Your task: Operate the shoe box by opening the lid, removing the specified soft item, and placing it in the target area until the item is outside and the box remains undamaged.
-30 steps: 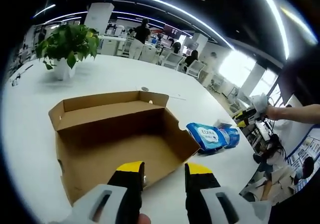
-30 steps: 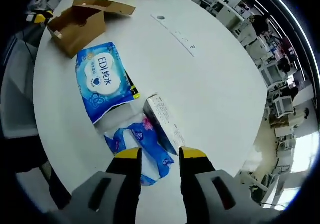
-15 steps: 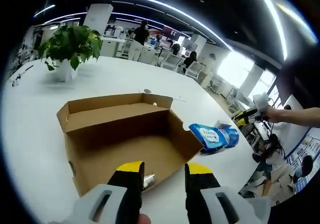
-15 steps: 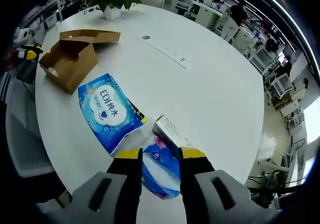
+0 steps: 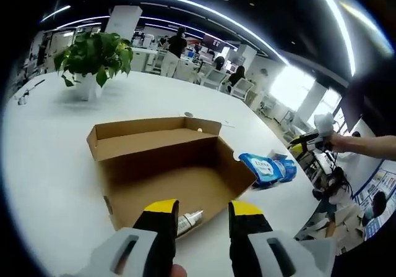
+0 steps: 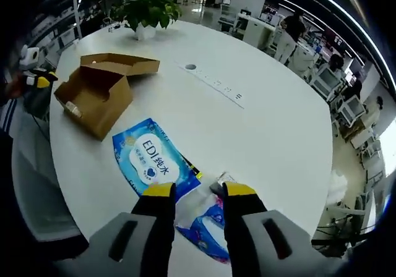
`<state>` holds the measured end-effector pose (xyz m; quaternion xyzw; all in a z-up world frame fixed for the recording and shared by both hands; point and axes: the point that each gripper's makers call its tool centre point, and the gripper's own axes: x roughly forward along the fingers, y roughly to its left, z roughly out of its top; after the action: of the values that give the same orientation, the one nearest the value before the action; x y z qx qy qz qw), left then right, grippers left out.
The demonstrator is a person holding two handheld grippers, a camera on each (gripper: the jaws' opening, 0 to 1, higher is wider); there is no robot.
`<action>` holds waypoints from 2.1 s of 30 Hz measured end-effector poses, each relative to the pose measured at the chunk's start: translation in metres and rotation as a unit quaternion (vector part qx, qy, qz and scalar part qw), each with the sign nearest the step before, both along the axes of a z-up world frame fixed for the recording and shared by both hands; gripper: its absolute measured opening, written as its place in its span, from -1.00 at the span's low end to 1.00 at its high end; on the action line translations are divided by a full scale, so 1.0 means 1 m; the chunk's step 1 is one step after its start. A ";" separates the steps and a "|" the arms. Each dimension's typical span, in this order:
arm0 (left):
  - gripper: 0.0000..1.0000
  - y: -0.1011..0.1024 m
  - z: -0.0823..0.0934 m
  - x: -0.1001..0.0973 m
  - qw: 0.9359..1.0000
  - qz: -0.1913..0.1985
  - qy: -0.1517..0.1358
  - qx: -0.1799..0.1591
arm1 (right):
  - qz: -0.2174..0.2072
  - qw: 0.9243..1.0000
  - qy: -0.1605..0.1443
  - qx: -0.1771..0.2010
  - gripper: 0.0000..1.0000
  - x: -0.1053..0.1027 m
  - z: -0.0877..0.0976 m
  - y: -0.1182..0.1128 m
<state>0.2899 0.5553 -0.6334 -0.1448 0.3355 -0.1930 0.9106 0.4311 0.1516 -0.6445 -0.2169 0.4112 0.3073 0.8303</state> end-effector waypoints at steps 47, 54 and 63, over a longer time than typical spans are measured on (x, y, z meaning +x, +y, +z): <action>-0.35 0.037 -0.012 -0.013 1.000 0.009 0.007 -0.006 | 0.081 0.985 0.006 0.154 -0.38 -0.060 0.007 0.190; -0.35 0.038 -0.017 -0.009 1.000 0.005 0.012 0.000 | 0.076 0.984 0.012 0.161 -0.38 -0.068 0.001 0.187; -0.35 0.043 -0.022 0.005 1.000 -0.009 0.017 0.015 | 0.065 0.985 0.009 0.158 -0.38 -0.076 0.001 0.172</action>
<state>0.2953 0.5979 -0.6553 -0.1311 0.3548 -0.1936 0.9052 0.3549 0.3235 -0.6436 -0.1069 0.3499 0.4233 0.8288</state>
